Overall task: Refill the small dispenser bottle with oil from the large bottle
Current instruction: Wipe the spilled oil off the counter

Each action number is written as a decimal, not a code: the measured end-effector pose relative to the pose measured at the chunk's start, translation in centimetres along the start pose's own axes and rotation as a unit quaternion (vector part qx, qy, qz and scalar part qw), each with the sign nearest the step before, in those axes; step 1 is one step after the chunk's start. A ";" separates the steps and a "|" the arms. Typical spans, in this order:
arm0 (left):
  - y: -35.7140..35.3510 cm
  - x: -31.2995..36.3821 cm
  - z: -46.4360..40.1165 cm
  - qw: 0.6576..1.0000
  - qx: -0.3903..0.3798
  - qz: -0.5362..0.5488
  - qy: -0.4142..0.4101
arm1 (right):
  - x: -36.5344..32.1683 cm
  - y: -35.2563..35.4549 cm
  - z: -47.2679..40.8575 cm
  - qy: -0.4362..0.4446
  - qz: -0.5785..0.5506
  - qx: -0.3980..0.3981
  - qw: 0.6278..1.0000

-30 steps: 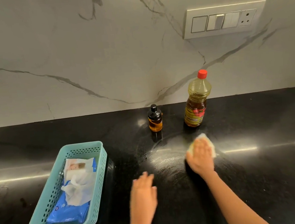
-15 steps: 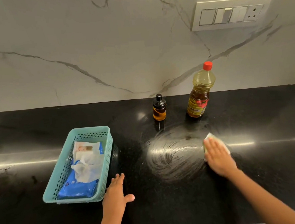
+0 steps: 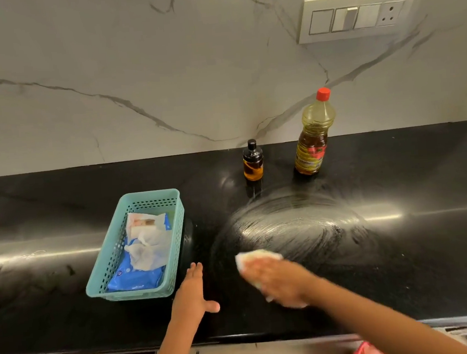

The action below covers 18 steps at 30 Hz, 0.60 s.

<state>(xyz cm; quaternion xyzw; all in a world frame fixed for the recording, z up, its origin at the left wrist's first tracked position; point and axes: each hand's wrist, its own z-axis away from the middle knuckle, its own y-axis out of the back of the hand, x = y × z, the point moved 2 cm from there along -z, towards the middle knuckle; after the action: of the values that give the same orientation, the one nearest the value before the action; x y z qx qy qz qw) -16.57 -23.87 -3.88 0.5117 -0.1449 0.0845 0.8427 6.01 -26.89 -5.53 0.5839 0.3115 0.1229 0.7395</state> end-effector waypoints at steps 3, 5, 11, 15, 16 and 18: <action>0.1 0.6 -0.1 1.000 -0.006 -0.030 0.000 | 9.9 2.9 6.4 -0.324 -0.069 0.098 0.938; 0.1 0.9 -0.4 0.999 -0.017 -0.047 -0.002 | 13.4 3.4 8.4 -0.471 -0.068 0.128 0.870; 0.2 2.5 -1.6 0.993 -0.043 -0.107 -0.017 | -1.7 -3.3 0.3 -0.209 0.048 0.133 0.968; 0.3 3.8 -2.0 0.991 -0.049 -0.121 -0.026 | -0.5 -2.5 6.9 -0.122 0.018 0.070 0.990; 0.3 4.0 -2.1 0.991 -0.050 -0.120 -0.028 | 2.2 -1.5 9.4 -0.193 0.002 0.094 0.977; 0.4 4.6 -2.1 0.991 -0.050 -0.115 -0.039 | 7.7 1.0 15.3 -0.397 -0.054 0.142 0.905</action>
<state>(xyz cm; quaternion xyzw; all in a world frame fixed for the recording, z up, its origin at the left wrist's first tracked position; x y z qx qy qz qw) -12.01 -21.85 -2.99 0.4854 -0.1219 -0.0407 0.8648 21.40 -34.45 -5.18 0.6656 0.0378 -0.2049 0.7167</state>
